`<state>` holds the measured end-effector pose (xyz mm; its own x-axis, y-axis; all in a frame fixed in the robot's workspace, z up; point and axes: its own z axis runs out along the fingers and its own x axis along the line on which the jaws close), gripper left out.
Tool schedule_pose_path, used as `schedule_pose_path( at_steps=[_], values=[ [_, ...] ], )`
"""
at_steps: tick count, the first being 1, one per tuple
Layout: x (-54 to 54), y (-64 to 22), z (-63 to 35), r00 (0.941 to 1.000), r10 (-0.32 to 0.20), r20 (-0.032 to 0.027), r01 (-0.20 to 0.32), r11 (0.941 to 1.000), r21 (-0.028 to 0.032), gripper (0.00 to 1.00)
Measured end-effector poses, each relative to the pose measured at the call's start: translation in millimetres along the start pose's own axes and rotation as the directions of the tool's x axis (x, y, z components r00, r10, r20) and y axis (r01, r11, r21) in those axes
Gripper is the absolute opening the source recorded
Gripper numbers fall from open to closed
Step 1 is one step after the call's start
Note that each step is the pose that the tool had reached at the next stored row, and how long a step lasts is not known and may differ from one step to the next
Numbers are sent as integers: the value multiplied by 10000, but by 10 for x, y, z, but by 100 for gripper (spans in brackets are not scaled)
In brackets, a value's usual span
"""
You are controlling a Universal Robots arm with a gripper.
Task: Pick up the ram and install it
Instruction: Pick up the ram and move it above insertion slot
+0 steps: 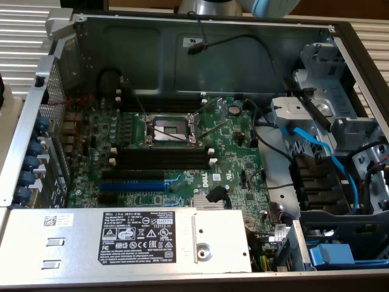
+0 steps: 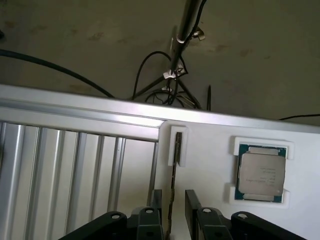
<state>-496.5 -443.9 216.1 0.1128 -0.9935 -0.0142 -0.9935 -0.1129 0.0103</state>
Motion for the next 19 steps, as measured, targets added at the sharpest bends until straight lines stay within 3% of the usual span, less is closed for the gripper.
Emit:
schedule_pose_path(
  at_steps=[9,11,15,19],
  values=[
    [3,-15,41,10000,-25,-4,25,10000,-52,32],
    [3,-18,55,10000,-26,-3,26,9999,-101,32],
    [4,-27,84,10000,-34,6,34,9996,-276,32],
    [7,-41,88,10000,-47,10,47,9995,-312,32]
  ],
)
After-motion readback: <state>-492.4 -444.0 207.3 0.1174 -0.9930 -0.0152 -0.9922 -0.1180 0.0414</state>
